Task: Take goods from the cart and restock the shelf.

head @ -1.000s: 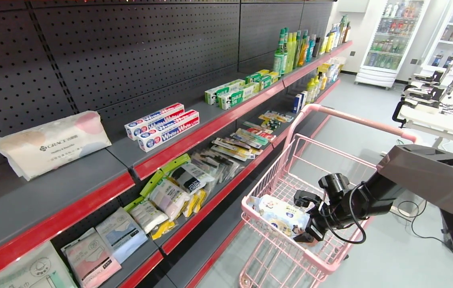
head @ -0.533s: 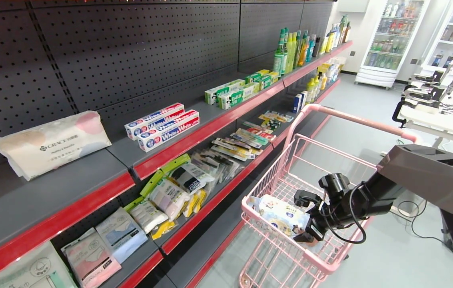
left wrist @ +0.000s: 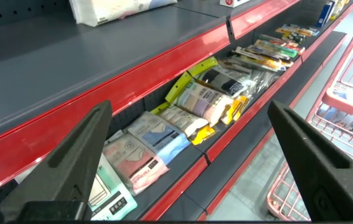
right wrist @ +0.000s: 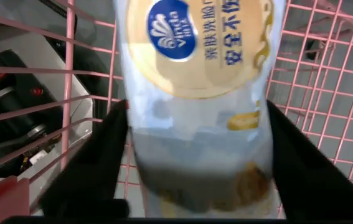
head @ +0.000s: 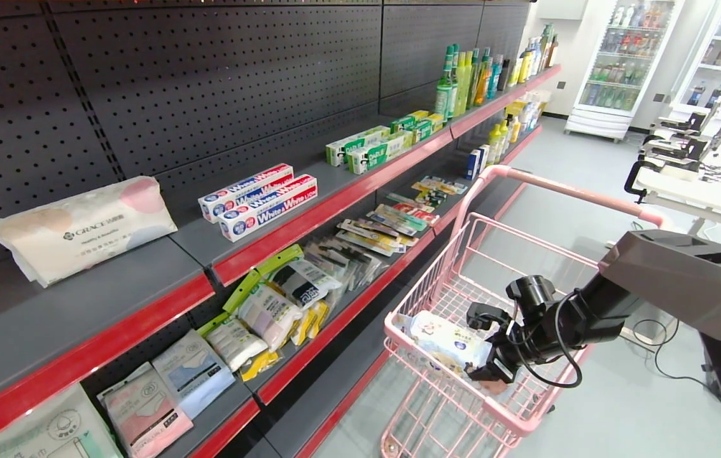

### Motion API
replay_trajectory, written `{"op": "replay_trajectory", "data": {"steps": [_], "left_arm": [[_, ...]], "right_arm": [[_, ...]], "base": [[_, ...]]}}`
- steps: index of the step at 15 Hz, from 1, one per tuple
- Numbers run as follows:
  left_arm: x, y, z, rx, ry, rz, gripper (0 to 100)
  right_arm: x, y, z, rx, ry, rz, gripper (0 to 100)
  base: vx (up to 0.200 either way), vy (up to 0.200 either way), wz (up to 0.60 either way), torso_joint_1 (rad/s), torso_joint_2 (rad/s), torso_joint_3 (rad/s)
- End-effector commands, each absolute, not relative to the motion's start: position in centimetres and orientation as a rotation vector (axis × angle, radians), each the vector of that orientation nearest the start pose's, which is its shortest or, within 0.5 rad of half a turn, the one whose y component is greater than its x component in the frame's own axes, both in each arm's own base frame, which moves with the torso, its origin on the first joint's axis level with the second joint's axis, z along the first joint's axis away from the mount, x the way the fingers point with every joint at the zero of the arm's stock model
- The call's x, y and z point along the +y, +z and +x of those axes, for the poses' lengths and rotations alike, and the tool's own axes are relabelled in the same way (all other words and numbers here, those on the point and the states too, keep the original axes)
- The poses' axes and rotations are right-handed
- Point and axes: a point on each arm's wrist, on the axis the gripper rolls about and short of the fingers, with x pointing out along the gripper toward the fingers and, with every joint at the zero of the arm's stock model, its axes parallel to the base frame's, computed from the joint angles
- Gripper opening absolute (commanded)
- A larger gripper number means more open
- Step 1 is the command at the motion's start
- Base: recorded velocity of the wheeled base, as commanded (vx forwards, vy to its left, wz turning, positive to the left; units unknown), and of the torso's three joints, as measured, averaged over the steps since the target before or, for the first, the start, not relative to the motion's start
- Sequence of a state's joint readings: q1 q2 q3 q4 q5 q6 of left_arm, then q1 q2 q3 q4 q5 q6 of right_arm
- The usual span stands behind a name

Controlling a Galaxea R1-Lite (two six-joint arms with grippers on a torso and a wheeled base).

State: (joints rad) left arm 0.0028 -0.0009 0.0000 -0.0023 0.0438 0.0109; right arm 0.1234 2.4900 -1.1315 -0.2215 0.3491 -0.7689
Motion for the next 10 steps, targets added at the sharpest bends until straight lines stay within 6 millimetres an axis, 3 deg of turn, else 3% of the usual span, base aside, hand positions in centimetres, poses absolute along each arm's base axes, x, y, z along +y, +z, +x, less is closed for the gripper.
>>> {"op": "replay_trajectory", "data": {"steps": [1,6,10], "left_arm": [[0.1,7.6,-2.3,-0.003,0.048,0.011,100],[0.1,7.6,-2.3,-0.003,0.048,0.011,100],[0.1,7.6,-2.3,-0.001,0.048,0.009,100]], "right_arm": [[5.6,-6.4,38.7,0.913,0.825,-0.539,0],[5.1,-6.1,38.8,0.932,0.777,-0.477,0],[2.4,-1.7,40.5,0.859,0.587,-0.441,0]], "base": [[0.000,0.000,0.00,0.000,0.00,0.000],[0.000,0.000,0.00,0.000,0.00,0.000],[0.000,0.000,0.00,0.000,0.00,0.000]]}}
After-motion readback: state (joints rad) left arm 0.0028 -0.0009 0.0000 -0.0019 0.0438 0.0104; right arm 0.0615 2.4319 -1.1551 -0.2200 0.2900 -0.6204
